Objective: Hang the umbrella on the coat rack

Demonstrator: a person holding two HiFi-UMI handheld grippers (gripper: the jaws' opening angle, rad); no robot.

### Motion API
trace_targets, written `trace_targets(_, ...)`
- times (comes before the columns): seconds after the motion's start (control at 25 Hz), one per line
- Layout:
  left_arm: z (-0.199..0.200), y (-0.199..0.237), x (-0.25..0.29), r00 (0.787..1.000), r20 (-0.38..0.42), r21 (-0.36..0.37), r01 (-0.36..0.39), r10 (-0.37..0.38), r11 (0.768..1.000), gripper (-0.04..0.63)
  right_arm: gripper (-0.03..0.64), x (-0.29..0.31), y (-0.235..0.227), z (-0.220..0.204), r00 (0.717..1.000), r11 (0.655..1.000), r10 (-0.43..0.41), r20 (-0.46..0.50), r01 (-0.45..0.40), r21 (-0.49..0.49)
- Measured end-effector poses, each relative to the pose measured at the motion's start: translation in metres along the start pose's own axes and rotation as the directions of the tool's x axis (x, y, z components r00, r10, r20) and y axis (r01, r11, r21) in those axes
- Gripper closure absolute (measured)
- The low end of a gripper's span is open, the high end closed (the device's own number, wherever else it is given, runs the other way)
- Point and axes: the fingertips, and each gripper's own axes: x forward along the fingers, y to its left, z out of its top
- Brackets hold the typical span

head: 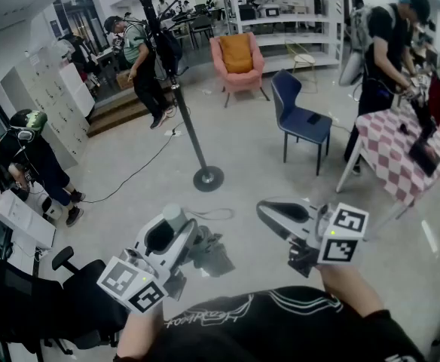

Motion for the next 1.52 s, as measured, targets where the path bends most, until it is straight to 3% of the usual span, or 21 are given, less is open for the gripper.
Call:
trace_targets(0.36, -0.010, 0.000, 0.005, 1.000, -0.009, -0.041, 0.021, -0.021, 0.999, 0.439, 0.604, -0.001, -0.009, -0.009, 1.000, 0.999, -0.010, -0.008, 0.010, 0.035)
trace_targets(0.64, -0.028, 0.028, 0.026, 0.999, -0.025, -0.089, 0.024, -0.027, 0.996, 0.439, 0.604, 0.006, -0.049, -0.020, 0.998, 0.991, -0.062, -0.012, 0.063, 0.114)
trace_targets(0.88, -0.050, 0.084, 0.064, 0.999, -0.043, -0.147, 0.022, -0.028, 0.989, 0.439, 0.604, 0.036, -0.105, -0.033, 0.994, 0.981, -0.099, -0.055, 0.107, 0.164)
trace_targets(1.2, -0.077, 0.186, 0.138, 0.996, -0.076, -0.173, 0.029, -0.043, 0.984, 0.439, 0.604, 0.103, -0.222, -0.052, 0.987, 0.953, -0.121, -0.109, 0.146, 0.267)
trace_targets(1.52, -0.075, 0.280, 0.193, 0.995, -0.095, -0.127, 0.000, -0.013, 0.992, 0.439, 0.604, 0.176, -0.308, -0.050, 0.979, 0.932, -0.119, -0.168, 0.169, 0.321)
